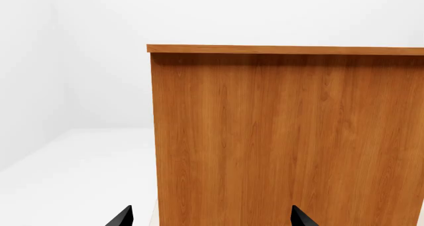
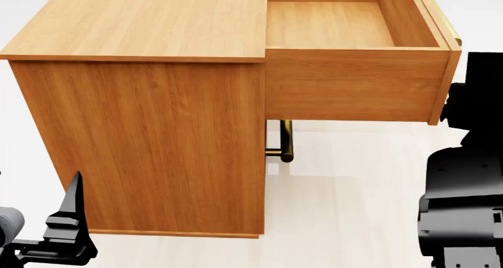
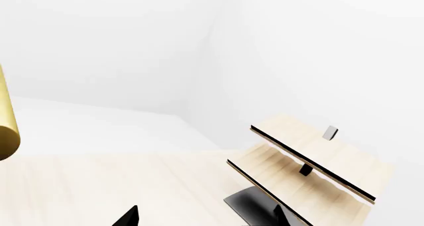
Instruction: Close the top drawer of the cabinet.
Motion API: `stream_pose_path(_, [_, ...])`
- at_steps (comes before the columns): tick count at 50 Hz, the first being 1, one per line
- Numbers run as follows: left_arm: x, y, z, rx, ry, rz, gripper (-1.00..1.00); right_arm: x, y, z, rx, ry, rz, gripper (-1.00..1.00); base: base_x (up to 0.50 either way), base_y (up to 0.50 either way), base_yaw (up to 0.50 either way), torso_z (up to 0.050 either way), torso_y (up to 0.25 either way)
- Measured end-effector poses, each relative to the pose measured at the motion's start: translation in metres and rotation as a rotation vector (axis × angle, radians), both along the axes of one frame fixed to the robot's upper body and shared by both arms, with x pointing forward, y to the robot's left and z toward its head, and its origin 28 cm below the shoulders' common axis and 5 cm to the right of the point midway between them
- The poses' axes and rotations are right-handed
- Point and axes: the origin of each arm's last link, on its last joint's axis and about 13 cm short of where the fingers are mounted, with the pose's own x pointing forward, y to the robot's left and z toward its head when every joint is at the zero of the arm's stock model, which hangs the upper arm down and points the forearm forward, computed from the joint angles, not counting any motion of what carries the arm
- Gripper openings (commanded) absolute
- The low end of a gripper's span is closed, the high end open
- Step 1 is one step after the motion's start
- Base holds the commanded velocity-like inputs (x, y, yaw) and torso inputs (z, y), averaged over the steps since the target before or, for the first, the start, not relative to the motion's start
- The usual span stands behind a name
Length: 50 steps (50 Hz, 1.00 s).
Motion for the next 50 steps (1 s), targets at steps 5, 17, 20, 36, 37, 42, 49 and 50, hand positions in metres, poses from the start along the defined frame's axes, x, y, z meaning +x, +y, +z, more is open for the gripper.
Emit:
stream_pose_path(5, [0.0,0.0,0.0,0.0,-0.001,0.002,1.0,0.009,0.018,-0.004,-0.003,0.007,0.062,1.0,0.0,0.0,0.0,0.0,0.0])
stream_pose_path(17, [0.0,0.0,0.0,0.001,-0.004,0.004,1.0,0.015,0.058,-0.01,-0.027,-0.003,0.209,1.0,0.0,0.0,0.0,0.0,0.0])
stream_pose_path(20, [0.0,0.0,0.0,0.002,-0.005,0.005,1.0,0.016,0.068,-0.012,-0.028,-0.005,0.245,1.0,0.0,0.0,0.0,0.0,0.0])
stream_pose_path(36, [-0.003,0.002,0.002,0.003,-0.03,0.009,1.0,0.016,0.119,-0.024,-0.039,-0.012,0.417,1.0,0.0,0.0,0.0,0.0,0.0])
stream_pose_path(37, [-0.004,0.002,0.003,0.003,-0.031,0.009,1.0,0.015,0.122,-0.024,-0.041,-0.013,0.427,1.0,0.0,0.0,0.0,0.0,0.0])
stream_pose_path(42, [-0.006,0.003,0.003,-0.001,-0.04,0.008,1.0,0.014,0.138,-0.027,-0.051,-0.02,0.478,1.0,0.0,0.0,0.0,0.0,0.0])
stream_pose_path(49, [-0.008,0.006,0.003,-0.005,-0.053,0.012,1.0,0.013,0.142,-0.026,-0.096,-0.022,0.488,1.0,0.0,0.0,0.0,0.0,0.0])
stream_pose_path(50, [-0.008,0.006,0.003,-0.006,-0.054,0.013,1.0,0.013,0.142,-0.026,-0.103,-0.023,0.488,1.0,0.0,0.0,0.0,0.0,0.0])
